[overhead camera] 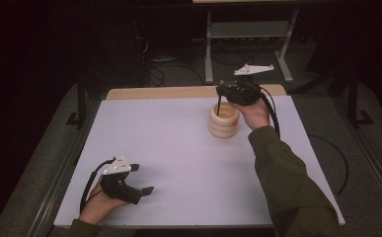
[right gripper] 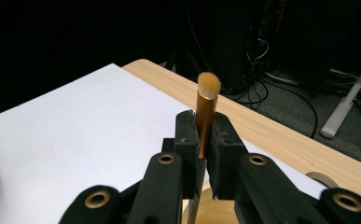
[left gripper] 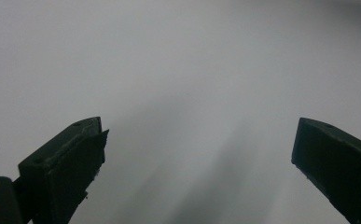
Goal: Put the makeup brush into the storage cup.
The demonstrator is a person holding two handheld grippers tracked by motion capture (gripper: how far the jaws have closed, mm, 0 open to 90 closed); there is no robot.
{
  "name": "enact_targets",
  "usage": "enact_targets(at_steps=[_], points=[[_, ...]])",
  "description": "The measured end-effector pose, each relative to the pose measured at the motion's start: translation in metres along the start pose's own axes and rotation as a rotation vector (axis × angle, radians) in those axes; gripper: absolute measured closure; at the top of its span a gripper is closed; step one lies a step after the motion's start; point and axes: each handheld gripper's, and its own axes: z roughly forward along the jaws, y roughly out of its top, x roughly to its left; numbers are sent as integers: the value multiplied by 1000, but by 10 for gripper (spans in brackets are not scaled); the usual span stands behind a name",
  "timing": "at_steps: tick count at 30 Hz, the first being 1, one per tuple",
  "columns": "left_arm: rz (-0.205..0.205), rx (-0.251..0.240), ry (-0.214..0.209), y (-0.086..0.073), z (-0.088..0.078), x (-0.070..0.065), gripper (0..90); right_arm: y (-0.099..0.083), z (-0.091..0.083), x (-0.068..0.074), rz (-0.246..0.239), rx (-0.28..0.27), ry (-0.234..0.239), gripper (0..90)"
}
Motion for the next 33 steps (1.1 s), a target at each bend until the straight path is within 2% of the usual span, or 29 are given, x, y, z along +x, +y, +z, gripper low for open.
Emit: enact_targets(at_steps=[6, 16, 28, 33], points=[[12, 7, -4, 0, 1, 0, 22, -2, 4, 1, -5, 12, -2, 826], [10, 6, -4, 0, 1, 0, 22, -8, 10, 0, -1, 34, -8, 825], [13, 10, -4, 0, 1, 0, 22, -14, 15, -5, 19, 55, -5, 820], [13, 6, -4, -1, 1, 1, 22, -16, 16, -7, 32, 60, 7, 718]])
